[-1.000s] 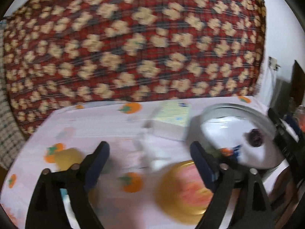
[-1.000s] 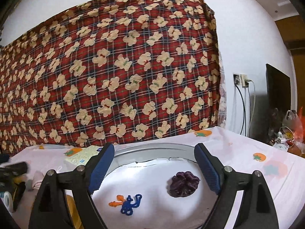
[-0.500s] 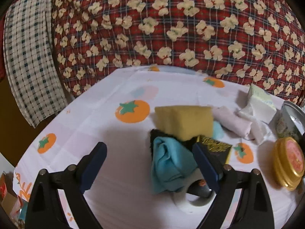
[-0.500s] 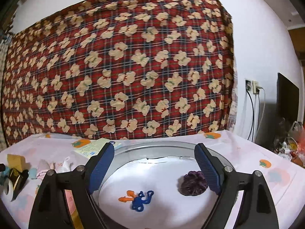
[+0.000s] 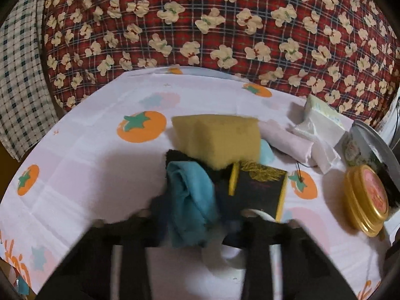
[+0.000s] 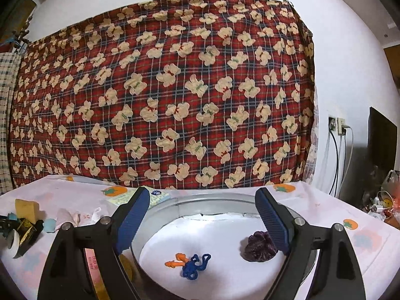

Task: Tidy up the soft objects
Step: 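Grasp the teal cloth with the left tool while the right tool moves toward the white tape roll, then grasp the white tape roll through its hole with the right tool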

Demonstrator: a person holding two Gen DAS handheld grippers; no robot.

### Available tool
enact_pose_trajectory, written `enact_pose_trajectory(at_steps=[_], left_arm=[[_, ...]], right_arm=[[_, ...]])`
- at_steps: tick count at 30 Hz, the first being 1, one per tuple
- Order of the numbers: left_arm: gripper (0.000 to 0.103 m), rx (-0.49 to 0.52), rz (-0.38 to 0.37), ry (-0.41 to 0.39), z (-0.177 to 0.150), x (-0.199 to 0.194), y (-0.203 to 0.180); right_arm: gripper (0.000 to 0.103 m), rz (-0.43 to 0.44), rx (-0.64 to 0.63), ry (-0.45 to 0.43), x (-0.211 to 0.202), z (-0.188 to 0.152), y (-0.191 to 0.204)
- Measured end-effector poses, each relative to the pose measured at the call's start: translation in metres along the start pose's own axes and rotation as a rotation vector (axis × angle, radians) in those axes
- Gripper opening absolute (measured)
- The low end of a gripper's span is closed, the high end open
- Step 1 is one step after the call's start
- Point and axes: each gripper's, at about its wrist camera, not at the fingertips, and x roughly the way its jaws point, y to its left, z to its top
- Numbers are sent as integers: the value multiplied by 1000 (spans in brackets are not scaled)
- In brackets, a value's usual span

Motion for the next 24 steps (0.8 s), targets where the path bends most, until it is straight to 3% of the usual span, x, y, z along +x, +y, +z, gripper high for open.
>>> enact_pose_trajectory(at_steps=[7,11,16,22,24], left_arm=[[9,-33,-64,-32,-2,-7,6],[9,-54,-71,-65,-1,-13,11],[9,-82,-51,-98,3,-19,24],[9,-132,-28,-105,11,-14,48],[9,-144,-35,-97,11,-11,51]], right_arm=[[88,105,-95,-138,-29,2,28],[88,165,-197,-163,-37,1,58],[88,314,-282,-128,-44,-1,101],[87,503,-366,-24,-45,-6,164],[79,562,-369,30,-42,-9,179]])
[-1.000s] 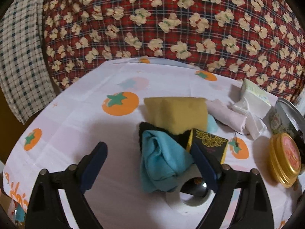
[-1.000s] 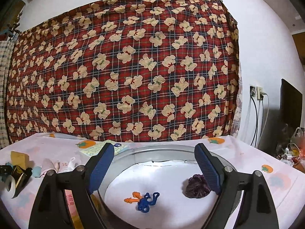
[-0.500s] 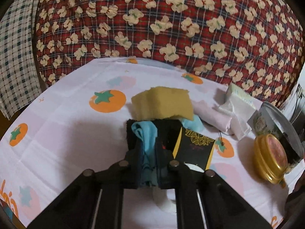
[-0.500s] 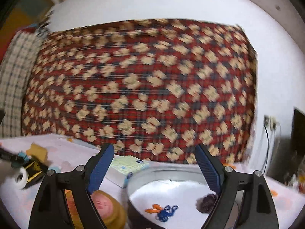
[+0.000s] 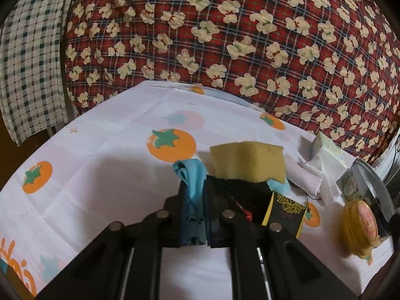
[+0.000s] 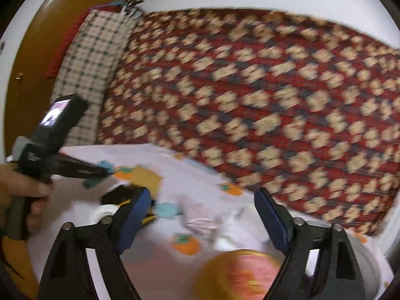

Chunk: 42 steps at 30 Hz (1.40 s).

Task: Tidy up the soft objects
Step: 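Grasp the white tape roll through its hole with the right tool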

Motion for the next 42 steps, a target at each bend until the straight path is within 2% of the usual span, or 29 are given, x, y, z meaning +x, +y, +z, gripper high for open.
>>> enact_pose_trajectory(at_steps=[2,4,8,11,16,18,20,26,28,30,33,35,42], left_arm=[[9,-4,-6,-2,0,0,0],[9,8,-2,-10,-1,-1,-3],[9,12,7,-26,0,-4,-5],[9,16,11,-41,0,-6,-6],[9,14,19,-56,0,-9,-6],[9,8,14,-51,0,-8,-4],[9,5,10,-46,0,-7,-4],[9,7,12,-47,0,-7,-4],[9,6,11,-46,0,-7,-4],[9,3,11,-47,0,-7,-4],[9,4,10,-47,0,-7,-4],[9,4,11,-49,0,-7,-5],[9,26,23,-79,1,-11,-11]], right_arm=[[61,79,32,60,16,2,7],[58,114,48,99,27,1,14],[54,161,25,181,48,-3,32],[54,206,41,199,51,-3,36],[53,269,20,285,66,-5,47],[52,280,7,310,70,-7,49],[46,292,-9,342,75,-9,53],[45,339,-40,425,88,-14,61],[44,349,-51,444,91,-15,64],[32,343,-60,460,94,-17,65],[27,345,-57,469,95,-17,65],[19,346,-54,468,95,-17,65],[19,318,-30,440,92,-15,58]])
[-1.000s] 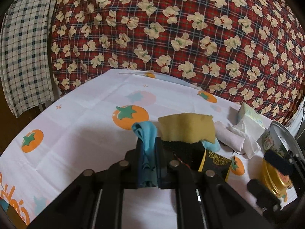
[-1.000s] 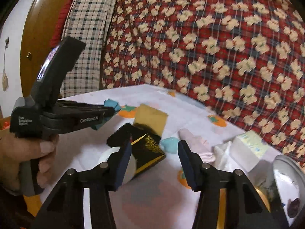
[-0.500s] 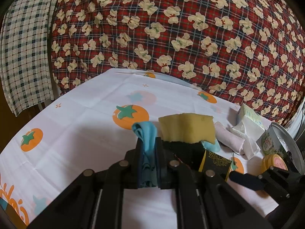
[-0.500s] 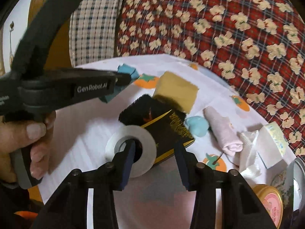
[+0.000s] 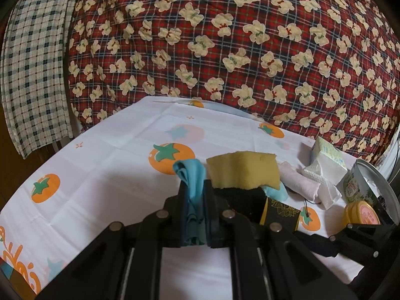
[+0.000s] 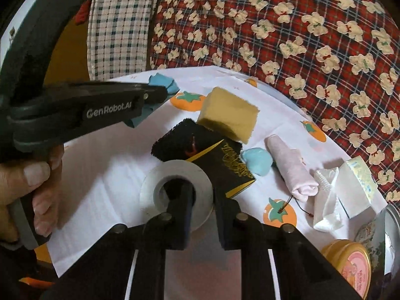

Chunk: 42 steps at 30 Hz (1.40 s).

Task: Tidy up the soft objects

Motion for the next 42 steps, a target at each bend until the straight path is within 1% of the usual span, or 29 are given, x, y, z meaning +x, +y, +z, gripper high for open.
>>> enact_pose_trajectory(at_steps=[6,17,21,26,29,35,42], left_arm=[[9,6,2,-9,-1,-3,0],[9,37,24,-53,0,-11,-6],[9,58,19,-69,-1,-13,-17],[9,96,-6,-78,-4,-15,-37],[9,109,-17,-81,-5,-16,-48],[9,128,-33,-91,-8,-18,-67],[9,159,-50,-101,-10,-18,-91]], right_arm=[[19,-15,70,-65,-13,-1,-12],[18,-86,167,-196,-37,-7,-27],[18,-125,199,-243,-47,-10,-30],[19,-196,184,-311,-62,-14,-25],[19,-219,195,-327,-66,-17,-29],[19,-228,279,-338,-73,-25,-53],[19,-272,295,-352,-81,-34,-64]])
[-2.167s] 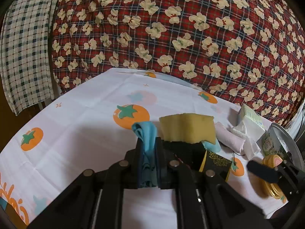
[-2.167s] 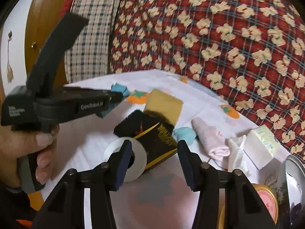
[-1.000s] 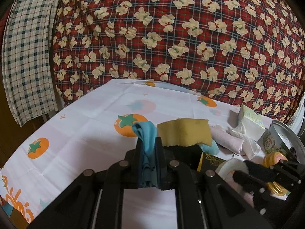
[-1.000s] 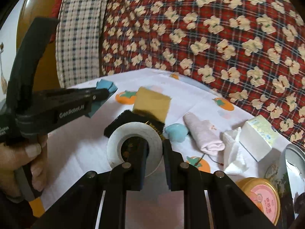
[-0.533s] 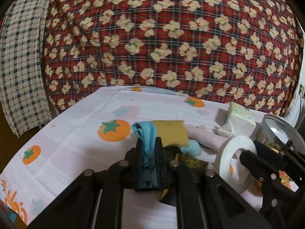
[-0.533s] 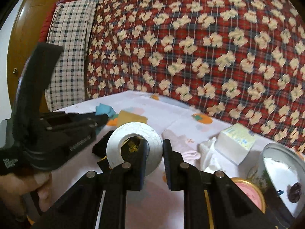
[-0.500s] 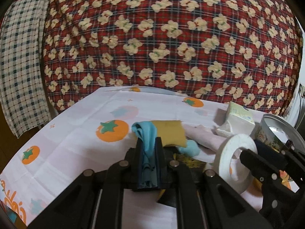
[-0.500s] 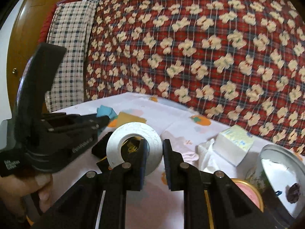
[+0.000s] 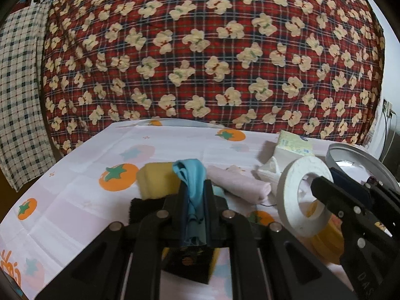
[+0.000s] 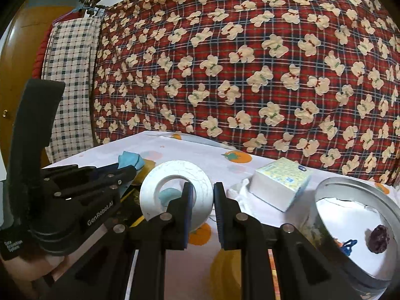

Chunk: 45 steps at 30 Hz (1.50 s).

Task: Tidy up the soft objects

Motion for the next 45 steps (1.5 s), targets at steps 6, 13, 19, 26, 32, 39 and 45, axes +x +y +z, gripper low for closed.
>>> enact_pose_trajectory(at_steps=[6,13,19,26,32,39,45], left_arm=[[9,18,-16,-17,1,-1,-20],[9,18,-39,-22,2,1,-36],[9,30,-60,-20,2,2,-52],[9,49,-73,-24,3,3,-67],[9,52,-81,-35,5,4,-75],[9,66,-92,-36,6,7,-84],[9,73,-102,-40,5,7,-89]], right_arm=[[19,-36,5,-22,-7,-2,-14],[19,-66,26,-33,-13,-4,-29],[19,-92,55,-43,-18,-5,-45],[19,-108,85,-50,-23,-8,-61],[19,-121,97,-54,-27,-10,-72],[19,-133,104,-56,-30,-11,-79],[19,-148,111,-62,-35,-12,-85]])
